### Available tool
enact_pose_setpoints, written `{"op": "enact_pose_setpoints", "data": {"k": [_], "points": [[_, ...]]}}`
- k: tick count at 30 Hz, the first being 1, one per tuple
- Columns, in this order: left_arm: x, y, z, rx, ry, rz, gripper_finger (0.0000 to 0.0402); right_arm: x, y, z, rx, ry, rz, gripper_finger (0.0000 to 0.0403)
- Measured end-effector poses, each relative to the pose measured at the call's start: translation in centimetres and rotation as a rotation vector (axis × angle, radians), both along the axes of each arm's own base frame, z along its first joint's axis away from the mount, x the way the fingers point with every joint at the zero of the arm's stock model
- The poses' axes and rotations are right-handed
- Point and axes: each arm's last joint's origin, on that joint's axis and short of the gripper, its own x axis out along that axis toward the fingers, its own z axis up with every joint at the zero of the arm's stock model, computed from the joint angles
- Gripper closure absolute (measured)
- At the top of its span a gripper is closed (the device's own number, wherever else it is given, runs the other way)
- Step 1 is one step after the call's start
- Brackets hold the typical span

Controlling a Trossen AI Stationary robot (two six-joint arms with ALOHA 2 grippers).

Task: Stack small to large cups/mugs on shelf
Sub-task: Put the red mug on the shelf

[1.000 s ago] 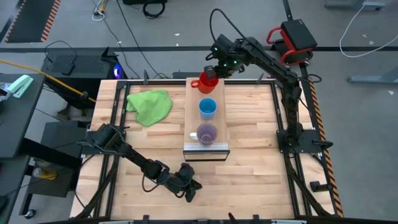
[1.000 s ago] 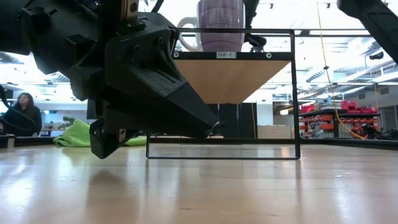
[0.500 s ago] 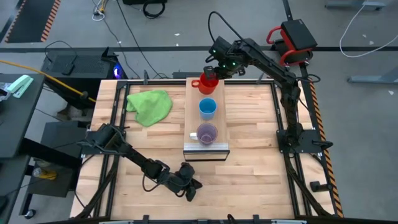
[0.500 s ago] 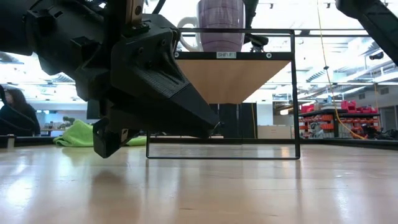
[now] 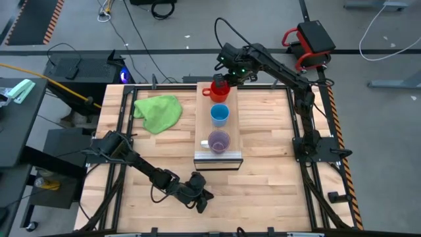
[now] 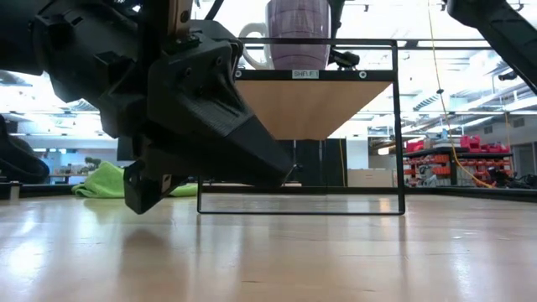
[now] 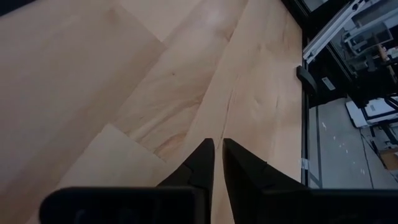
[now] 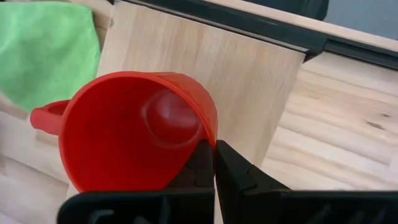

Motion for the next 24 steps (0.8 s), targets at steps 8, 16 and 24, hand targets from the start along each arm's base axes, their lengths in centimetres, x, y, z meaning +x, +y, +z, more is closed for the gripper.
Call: {"op": "enact_pose_setpoints", "data": {"k": [8,16,24], "points": [[-0.03,0.02,-0.06,0.004,0.006,0.0,0.0359,0.19,0.5,-0.18,0.007,0.02,0.011,0.0402],[-0.03,0.02,-0.06,0.004,0.006,0.0,0.0367,0.67,0.74,-0.54,0.007,0.027,0.021,0.0402],[-0.03,0.02,-0.06,0.004,0.006,0.0,0.0361,0.69,0.73,-0.59,0.008,0.027,0.019,0.0401]]}}
